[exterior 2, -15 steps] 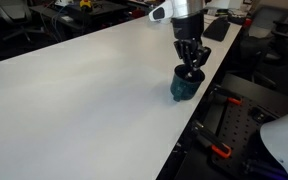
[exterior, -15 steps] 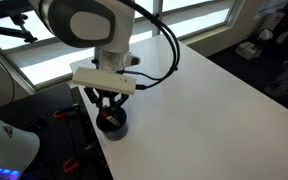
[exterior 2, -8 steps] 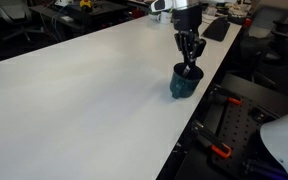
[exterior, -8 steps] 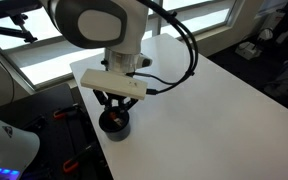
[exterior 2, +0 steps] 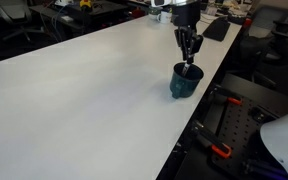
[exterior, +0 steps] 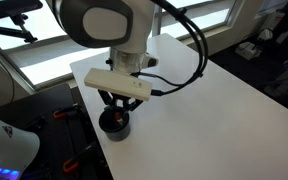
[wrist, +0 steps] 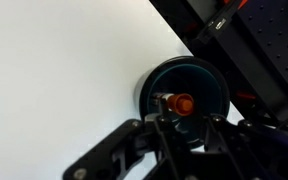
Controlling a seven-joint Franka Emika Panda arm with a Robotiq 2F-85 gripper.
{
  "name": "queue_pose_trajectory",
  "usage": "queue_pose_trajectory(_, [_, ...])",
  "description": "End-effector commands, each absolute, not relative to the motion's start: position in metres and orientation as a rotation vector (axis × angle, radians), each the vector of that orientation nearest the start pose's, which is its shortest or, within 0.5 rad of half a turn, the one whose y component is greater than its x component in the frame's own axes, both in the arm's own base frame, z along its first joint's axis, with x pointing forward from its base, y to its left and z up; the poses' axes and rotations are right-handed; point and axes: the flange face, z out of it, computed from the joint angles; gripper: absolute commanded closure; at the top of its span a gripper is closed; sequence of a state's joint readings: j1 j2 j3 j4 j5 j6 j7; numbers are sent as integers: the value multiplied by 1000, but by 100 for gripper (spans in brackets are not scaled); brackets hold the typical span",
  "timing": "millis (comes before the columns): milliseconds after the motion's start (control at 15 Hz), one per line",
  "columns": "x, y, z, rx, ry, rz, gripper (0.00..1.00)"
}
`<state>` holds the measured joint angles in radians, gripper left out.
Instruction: Move the marker to the table on the right side of the mug
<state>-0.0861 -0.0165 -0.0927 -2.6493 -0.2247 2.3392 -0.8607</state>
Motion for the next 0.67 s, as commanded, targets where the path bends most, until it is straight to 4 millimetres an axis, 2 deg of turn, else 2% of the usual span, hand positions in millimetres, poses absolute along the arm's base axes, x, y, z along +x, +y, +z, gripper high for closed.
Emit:
queue_pose_trajectory(0, [388,-76,231,-2817,-1246,526,93])
queue_pose_trajectory(200, [384,-77,228,-2798,-1245,561,93])
queue_pose_trajectory(400, [376,-77,215,-2758,-1230,630,93])
queue_pose_trajectory(600, [375,-75,218,-2745,-1227,655,93])
